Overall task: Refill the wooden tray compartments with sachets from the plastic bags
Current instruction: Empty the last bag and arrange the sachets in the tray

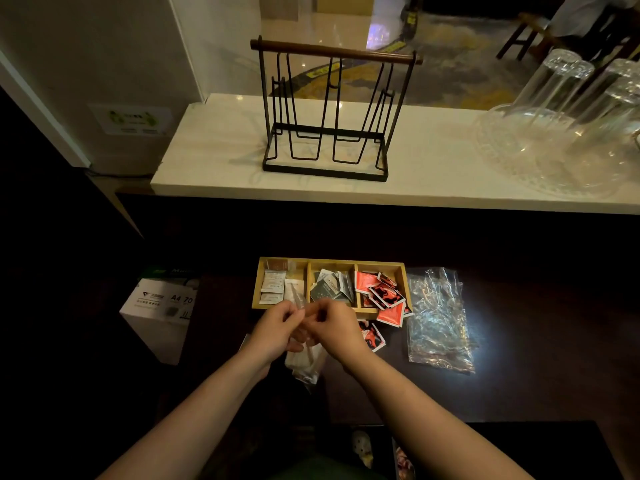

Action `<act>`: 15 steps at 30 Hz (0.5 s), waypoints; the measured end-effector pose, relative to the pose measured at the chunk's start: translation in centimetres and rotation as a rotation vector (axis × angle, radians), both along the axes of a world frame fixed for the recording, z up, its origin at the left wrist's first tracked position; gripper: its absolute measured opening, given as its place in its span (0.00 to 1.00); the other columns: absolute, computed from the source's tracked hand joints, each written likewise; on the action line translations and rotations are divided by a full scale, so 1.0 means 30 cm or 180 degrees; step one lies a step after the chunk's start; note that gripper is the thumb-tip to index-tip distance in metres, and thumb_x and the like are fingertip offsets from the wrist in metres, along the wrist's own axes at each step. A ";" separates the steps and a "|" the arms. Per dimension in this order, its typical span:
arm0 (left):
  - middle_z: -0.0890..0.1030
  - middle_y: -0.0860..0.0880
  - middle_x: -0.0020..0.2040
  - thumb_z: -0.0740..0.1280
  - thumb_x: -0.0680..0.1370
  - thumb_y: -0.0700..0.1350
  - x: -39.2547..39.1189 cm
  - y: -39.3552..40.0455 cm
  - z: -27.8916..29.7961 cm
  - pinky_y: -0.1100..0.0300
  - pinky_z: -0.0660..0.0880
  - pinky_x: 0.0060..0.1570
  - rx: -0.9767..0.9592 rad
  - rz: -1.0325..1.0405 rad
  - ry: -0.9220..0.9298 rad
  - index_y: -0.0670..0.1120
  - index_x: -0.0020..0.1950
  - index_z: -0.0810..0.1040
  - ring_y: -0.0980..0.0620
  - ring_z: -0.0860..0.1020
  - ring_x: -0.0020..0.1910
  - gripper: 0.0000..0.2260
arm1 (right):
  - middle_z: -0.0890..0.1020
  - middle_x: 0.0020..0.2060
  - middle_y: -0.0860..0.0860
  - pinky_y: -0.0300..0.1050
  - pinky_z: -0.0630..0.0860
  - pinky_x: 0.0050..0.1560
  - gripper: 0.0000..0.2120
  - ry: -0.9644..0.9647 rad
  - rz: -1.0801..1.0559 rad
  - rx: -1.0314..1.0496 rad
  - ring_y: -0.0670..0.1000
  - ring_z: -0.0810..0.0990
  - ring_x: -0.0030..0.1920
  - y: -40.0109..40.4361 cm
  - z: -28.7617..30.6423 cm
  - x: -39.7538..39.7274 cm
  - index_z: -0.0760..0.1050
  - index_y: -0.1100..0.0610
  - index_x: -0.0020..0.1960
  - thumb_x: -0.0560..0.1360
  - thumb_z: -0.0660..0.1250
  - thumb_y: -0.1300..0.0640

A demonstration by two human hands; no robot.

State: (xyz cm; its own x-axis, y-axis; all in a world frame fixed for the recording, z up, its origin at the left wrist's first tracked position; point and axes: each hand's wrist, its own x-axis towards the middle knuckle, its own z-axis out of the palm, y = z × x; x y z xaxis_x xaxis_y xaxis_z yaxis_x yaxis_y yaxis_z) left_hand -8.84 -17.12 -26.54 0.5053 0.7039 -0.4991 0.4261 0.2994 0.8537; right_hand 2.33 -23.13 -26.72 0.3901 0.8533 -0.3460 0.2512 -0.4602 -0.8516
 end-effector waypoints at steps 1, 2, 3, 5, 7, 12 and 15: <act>0.77 0.46 0.36 0.60 0.81 0.43 -0.001 0.001 0.001 0.57 0.78 0.37 0.0015 -0.0007 -0.0006 0.43 0.41 0.71 0.50 0.78 0.36 0.09 | 0.82 0.37 0.53 0.45 0.81 0.39 0.03 -0.0022 -0.0064 0.0021 0.51 0.81 0.35 -0.001 -0.003 -0.001 0.77 0.54 0.43 0.74 0.68 0.61; 0.76 0.45 0.36 0.59 0.81 0.43 -0.001 0.002 0.001 0.58 0.78 0.36 0.0019 -0.0014 -0.0004 0.42 0.42 0.71 0.50 0.78 0.36 0.09 | 0.81 0.35 0.53 0.44 0.80 0.37 0.03 -0.0057 -0.0137 0.0053 0.49 0.80 0.33 -0.003 -0.005 -0.003 0.78 0.55 0.41 0.74 0.68 0.60; 0.76 0.45 0.35 0.59 0.81 0.42 -0.001 0.001 0.001 0.58 0.78 0.36 0.0024 -0.0011 0.0006 0.42 0.43 0.71 0.50 0.77 0.35 0.09 | 0.81 0.34 0.52 0.43 0.79 0.35 0.03 -0.0091 -0.0206 0.0064 0.48 0.79 0.32 -0.005 -0.009 -0.002 0.78 0.56 0.41 0.73 0.69 0.60; 0.76 0.45 0.34 0.58 0.81 0.42 0.003 -0.004 0.001 0.59 0.78 0.35 0.0082 0.0000 0.0086 0.41 0.44 0.71 0.51 0.76 0.33 0.08 | 0.81 0.33 0.54 0.40 0.78 0.31 0.05 0.0033 -0.0295 0.0078 0.48 0.78 0.29 -0.009 -0.011 0.001 0.79 0.61 0.42 0.73 0.69 0.60; 0.75 0.46 0.33 0.58 0.81 0.42 0.009 -0.008 0.001 0.58 0.77 0.35 0.0246 -0.0048 0.0285 0.42 0.43 0.70 0.51 0.75 0.32 0.09 | 0.80 0.30 0.54 0.40 0.77 0.31 0.05 0.0237 -0.0320 0.0052 0.47 0.78 0.27 -0.011 -0.016 0.005 0.79 0.64 0.43 0.73 0.69 0.61; 0.72 0.47 0.31 0.57 0.81 0.39 0.007 -0.007 0.008 0.56 0.74 0.35 0.0552 -0.0273 0.0499 0.43 0.40 0.65 0.52 0.72 0.29 0.09 | 0.79 0.28 0.51 0.38 0.77 0.29 0.06 0.0297 -0.0316 0.0005 0.45 0.77 0.25 -0.016 -0.009 0.016 0.76 0.59 0.39 0.73 0.66 0.66; 0.70 0.47 0.32 0.60 0.77 0.35 -0.009 0.008 0.032 0.55 0.74 0.34 0.0702 -0.0125 0.0583 0.43 0.38 0.64 0.52 0.72 0.29 0.10 | 0.79 0.31 0.52 0.39 0.77 0.31 0.07 0.0194 -0.0505 -0.0114 0.45 0.77 0.27 -0.031 -0.015 0.061 0.75 0.57 0.39 0.73 0.66 0.67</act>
State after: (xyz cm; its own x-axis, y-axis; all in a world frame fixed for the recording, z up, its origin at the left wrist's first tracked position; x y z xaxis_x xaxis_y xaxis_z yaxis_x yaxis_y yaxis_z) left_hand -9.11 -16.88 -25.58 0.4498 0.7873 -0.4217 0.5868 0.0954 0.8041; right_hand 4.16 -24.06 -27.17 0.4962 0.7694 -0.4022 0.1214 -0.5202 -0.8454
